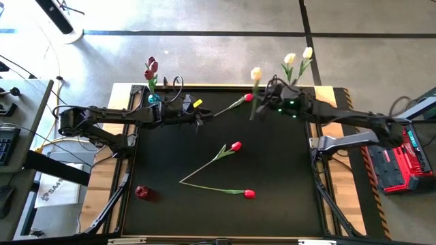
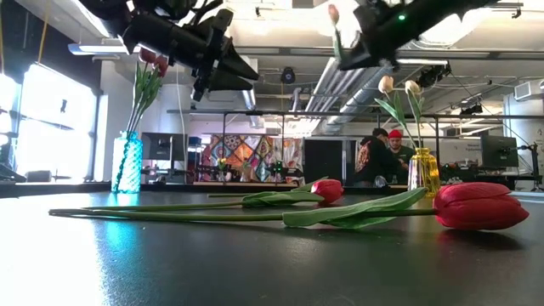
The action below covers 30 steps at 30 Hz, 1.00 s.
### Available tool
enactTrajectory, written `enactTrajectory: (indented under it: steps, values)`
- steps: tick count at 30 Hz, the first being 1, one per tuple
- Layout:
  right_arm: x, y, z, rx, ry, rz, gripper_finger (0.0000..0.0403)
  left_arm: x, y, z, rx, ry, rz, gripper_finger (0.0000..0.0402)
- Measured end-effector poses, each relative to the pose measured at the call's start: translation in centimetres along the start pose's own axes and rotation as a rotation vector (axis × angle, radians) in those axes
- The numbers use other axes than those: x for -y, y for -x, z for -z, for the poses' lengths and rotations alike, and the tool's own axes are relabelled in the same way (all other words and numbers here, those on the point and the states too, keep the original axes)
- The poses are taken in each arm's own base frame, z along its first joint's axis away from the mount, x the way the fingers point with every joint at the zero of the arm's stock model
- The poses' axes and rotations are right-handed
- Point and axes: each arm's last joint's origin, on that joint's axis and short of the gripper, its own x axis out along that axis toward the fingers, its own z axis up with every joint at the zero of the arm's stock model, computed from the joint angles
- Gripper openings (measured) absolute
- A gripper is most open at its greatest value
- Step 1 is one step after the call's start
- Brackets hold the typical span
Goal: Sort flowers into vase by color
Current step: Put the yellow flower into the yellow crystal vase
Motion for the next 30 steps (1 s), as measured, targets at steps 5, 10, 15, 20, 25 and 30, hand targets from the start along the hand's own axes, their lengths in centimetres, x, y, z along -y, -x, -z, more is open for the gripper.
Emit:
enactTrajectory:
  steps: [5, 10, 15, 20, 25, 30]
  values:
    - [2.3, 3.0, -0.5, 0.017, 0.037, 0.240, 0.0000, 0.0, 0.0, 0.0, 0.001, 0.000, -0.002, 0.0124]
    - [4.0, 4.8, -0.7, 0.023, 0.033, 0.382, 0.0000, 0.0, 0.0, 0.0, 0.004, 0.000, -0.001, 0.0124]
    - [5.3, 6.0, -1.1, 0.060, 0.042, 0.512, 0.0000, 0.0, 0.0, -0.1, 0.010, 0.012, -0.013, 0.0124]
    - [6.5, 6.6, -1.7, 0.120, -0.004, 0.581, 0.0000, 0.0, 0.0, -0.1, 0.013, 0.063, -0.017, 0.0124]
    - [7.8, 6.7, -1.7, 0.107, -0.023, 0.652, 0.0000, 0.0, 0.0, -0.1, 0.013, 0.062, -0.017, 0.0124]
    - [8.6, 6.7, -1.3, 0.065, -0.025, 0.683, 0.0000, 0.0, 0.0, -0.1, 0.012, 0.062, -0.018, 0.0124]
